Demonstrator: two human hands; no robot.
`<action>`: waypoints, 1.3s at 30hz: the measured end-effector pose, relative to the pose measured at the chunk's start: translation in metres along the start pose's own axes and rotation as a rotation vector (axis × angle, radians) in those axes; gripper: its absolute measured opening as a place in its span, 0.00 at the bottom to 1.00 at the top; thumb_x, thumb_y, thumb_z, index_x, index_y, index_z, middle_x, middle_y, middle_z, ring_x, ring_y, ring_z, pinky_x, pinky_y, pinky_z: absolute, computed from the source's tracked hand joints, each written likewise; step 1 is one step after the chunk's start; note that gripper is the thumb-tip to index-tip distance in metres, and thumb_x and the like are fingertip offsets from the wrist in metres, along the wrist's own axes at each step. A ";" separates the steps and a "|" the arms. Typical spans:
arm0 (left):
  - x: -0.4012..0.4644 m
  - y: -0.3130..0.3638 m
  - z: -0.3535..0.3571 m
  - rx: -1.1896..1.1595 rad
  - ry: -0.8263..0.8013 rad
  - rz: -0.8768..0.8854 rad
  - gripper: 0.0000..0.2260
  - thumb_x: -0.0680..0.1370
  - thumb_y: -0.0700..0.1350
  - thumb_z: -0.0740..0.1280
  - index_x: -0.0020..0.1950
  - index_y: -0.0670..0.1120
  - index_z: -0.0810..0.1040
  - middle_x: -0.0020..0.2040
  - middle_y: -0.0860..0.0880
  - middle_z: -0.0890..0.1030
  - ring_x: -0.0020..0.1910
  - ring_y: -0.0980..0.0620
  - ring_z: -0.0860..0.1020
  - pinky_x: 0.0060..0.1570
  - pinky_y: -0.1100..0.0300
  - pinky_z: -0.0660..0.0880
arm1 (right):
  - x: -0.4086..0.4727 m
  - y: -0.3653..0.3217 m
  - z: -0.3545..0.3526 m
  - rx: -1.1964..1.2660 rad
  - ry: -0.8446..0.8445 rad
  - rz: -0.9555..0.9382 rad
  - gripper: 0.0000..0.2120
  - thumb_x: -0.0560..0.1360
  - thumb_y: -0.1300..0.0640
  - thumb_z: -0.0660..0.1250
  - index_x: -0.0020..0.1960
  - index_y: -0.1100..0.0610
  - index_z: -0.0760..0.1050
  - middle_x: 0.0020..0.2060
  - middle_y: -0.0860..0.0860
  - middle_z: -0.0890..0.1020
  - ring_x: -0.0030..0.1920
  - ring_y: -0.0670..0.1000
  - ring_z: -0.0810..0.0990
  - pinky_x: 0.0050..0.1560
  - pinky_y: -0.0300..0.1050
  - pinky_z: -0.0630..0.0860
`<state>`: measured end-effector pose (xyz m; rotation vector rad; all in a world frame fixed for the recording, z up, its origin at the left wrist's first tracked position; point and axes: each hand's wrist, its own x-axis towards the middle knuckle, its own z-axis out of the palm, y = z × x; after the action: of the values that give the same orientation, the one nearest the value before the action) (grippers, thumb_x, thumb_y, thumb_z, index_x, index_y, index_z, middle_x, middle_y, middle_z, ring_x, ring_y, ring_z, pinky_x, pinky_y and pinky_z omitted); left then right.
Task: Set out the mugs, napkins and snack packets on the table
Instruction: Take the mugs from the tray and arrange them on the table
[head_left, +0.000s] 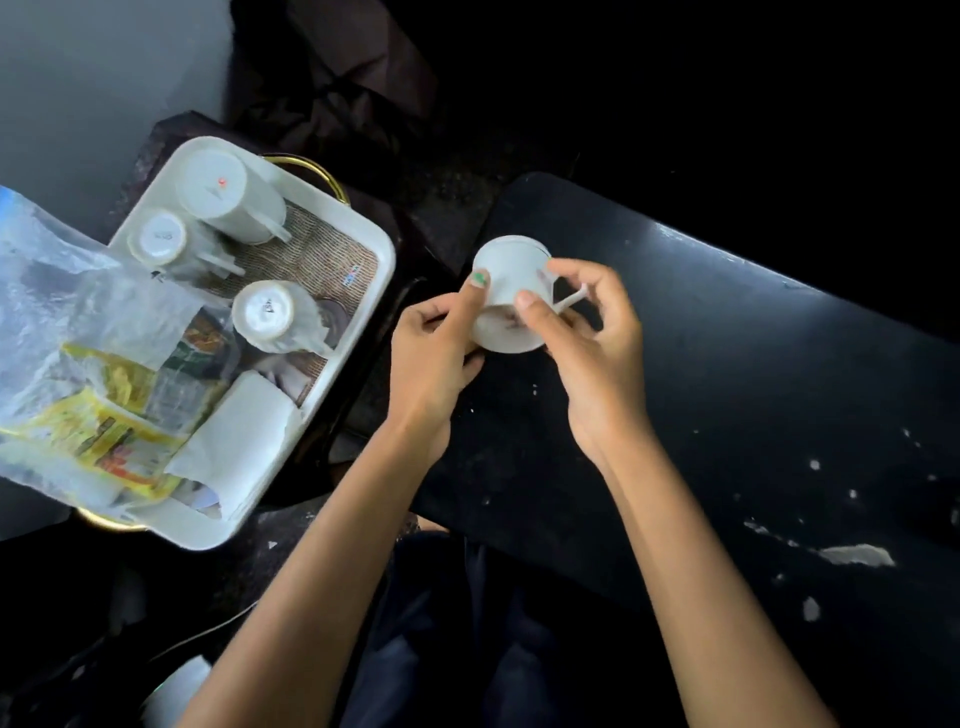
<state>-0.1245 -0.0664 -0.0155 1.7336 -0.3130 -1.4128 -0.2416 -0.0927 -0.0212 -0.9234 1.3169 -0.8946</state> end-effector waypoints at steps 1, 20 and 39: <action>0.001 -0.002 0.001 0.047 -0.056 -0.023 0.20 0.74 0.59 0.69 0.56 0.44 0.80 0.51 0.47 0.85 0.52 0.54 0.82 0.53 0.56 0.79 | -0.002 0.003 -0.011 0.026 -0.018 0.006 0.21 0.69 0.59 0.74 0.58 0.47 0.72 0.60 0.52 0.75 0.58 0.52 0.79 0.53 0.45 0.78; 0.019 -0.060 0.068 0.735 -0.444 0.343 0.27 0.67 0.43 0.78 0.63 0.51 0.74 0.58 0.56 0.79 0.56 0.59 0.77 0.54 0.69 0.72 | -0.019 0.074 -0.109 -0.590 0.119 -0.089 0.41 0.64 0.67 0.76 0.73 0.52 0.63 0.61 0.50 0.68 0.61 0.49 0.72 0.55 0.36 0.75; 0.038 -0.120 0.105 0.874 -0.378 0.319 0.35 0.77 0.44 0.68 0.78 0.51 0.52 0.74 0.50 0.66 0.72 0.50 0.67 0.64 0.60 0.63 | 0.016 0.123 -0.116 -1.004 0.265 -0.275 0.33 0.66 0.71 0.68 0.70 0.61 0.65 0.60 0.61 0.72 0.58 0.60 0.73 0.56 0.55 0.74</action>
<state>-0.2429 -0.0663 -0.1283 1.9151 -1.5261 -1.4490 -0.3552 -0.0655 -0.1448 -1.8335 1.9447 -0.5286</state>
